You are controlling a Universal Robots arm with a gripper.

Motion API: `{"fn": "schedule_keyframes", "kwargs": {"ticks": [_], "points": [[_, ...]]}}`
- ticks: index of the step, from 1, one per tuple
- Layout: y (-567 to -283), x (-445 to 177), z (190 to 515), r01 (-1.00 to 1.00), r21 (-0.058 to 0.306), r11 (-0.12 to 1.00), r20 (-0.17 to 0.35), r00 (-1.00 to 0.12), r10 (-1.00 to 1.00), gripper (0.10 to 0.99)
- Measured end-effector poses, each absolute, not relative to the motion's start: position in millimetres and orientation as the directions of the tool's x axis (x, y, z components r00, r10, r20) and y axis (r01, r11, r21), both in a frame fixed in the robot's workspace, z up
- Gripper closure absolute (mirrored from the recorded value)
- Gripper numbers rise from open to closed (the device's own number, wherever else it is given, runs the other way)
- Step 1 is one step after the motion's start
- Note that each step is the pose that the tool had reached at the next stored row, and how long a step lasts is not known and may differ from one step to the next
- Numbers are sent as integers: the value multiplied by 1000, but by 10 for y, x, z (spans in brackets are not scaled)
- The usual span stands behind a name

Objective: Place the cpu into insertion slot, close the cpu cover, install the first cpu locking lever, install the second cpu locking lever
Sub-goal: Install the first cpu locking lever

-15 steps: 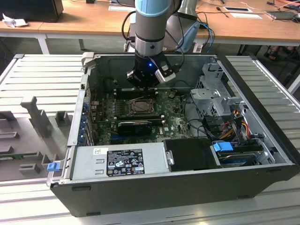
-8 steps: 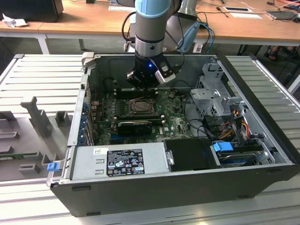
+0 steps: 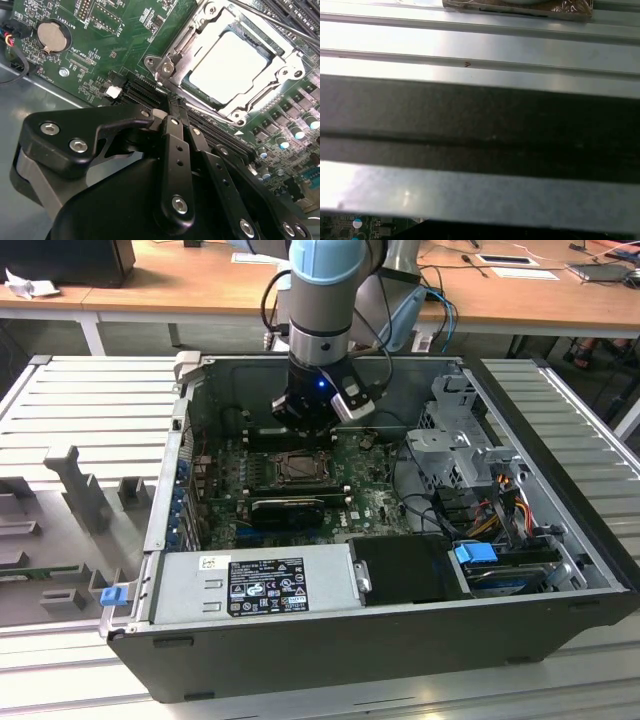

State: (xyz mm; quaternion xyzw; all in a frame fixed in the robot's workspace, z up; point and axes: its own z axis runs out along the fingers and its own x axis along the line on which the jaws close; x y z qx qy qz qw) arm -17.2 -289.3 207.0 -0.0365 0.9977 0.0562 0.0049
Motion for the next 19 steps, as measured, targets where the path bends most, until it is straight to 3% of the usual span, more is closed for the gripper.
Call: {"fn": "schedule_keyframes", "kwargs": {"ticks": [19], "points": [[-2892,-164,2089,-74,85,994,-12,-997,-73,980]]}}
